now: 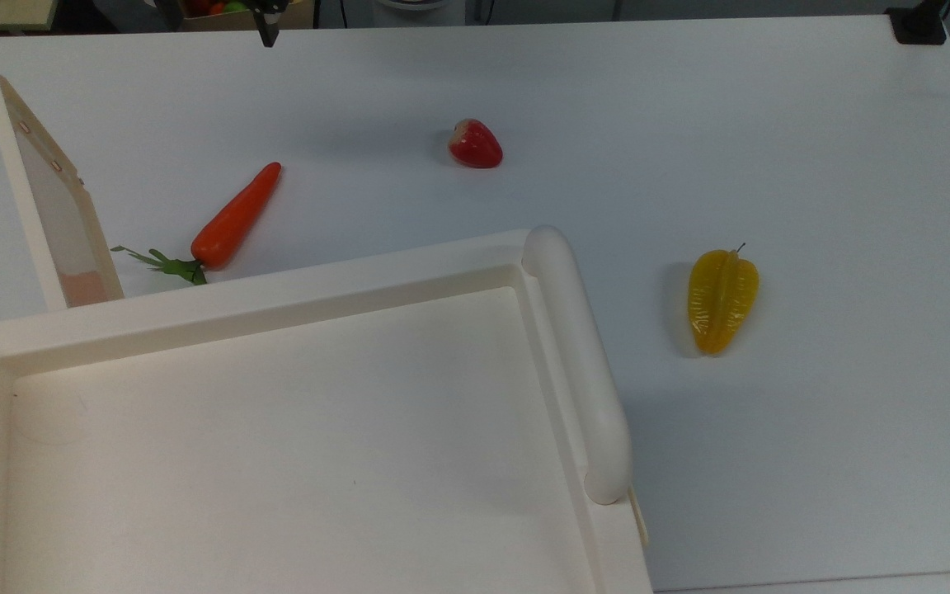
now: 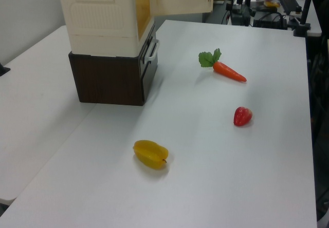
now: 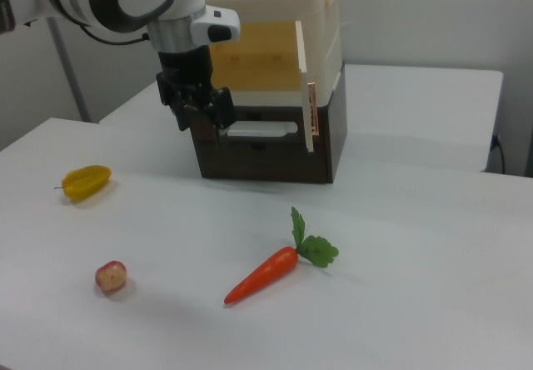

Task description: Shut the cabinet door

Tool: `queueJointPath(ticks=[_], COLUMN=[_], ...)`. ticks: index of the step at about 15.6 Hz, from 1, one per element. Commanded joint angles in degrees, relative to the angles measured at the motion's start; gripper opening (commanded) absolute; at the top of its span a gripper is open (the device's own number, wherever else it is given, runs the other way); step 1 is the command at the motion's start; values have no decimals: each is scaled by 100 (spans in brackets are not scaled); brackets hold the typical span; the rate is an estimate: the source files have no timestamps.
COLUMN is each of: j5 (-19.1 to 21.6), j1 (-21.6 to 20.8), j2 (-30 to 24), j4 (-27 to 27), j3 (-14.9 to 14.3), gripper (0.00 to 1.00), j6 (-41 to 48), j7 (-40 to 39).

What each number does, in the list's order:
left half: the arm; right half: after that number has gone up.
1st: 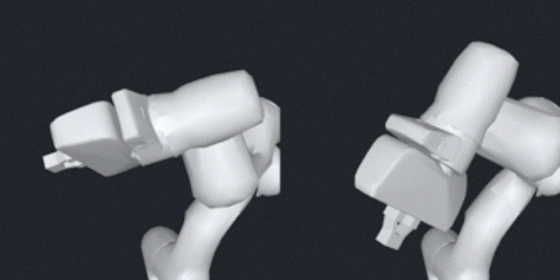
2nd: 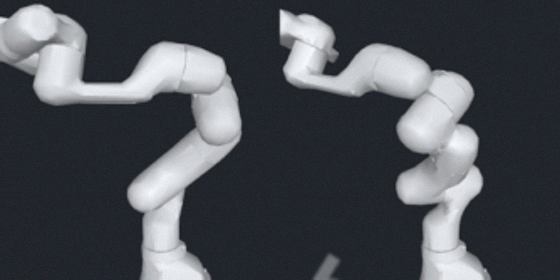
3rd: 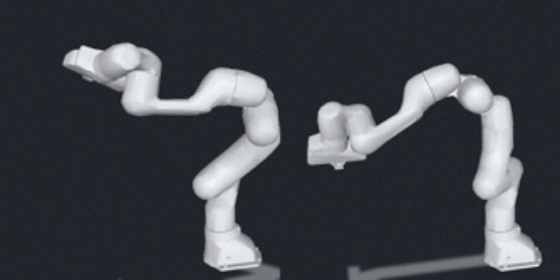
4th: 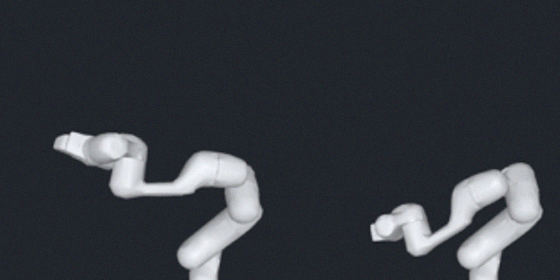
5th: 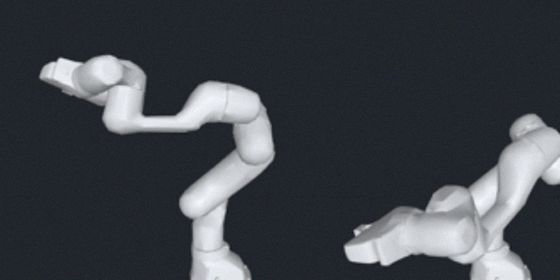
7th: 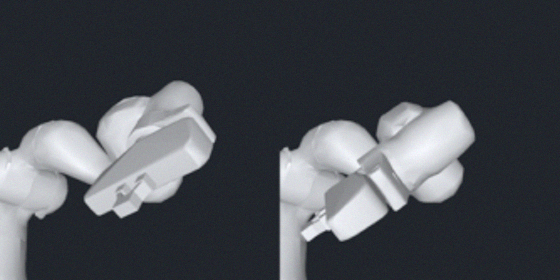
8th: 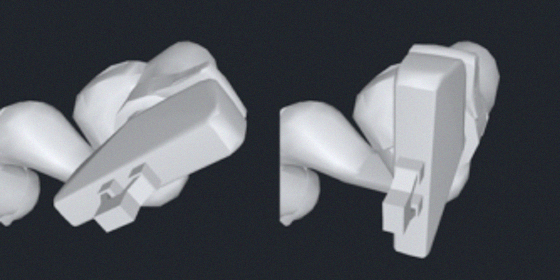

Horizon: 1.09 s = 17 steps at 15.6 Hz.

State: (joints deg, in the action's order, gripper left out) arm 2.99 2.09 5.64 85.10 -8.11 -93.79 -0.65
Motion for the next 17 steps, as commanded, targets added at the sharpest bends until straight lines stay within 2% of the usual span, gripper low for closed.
queueJointPath(ticks=[1,12,13,15,16,17], j5=[-123,-132,-132,-149,-158,-184], j1=[-51,-51,-51,-60,-60,-51], j2=[-133,-133,-133,-133,-142,-151], j4=[130,138,147,156,156,156], j3=[-42,-42,-51,-42,-42,-42], gripper=[100,100,94,50,31,5], j6=[80,344,344,353,388,493], j7=[-32,-111,-111,-137,-198,-477])
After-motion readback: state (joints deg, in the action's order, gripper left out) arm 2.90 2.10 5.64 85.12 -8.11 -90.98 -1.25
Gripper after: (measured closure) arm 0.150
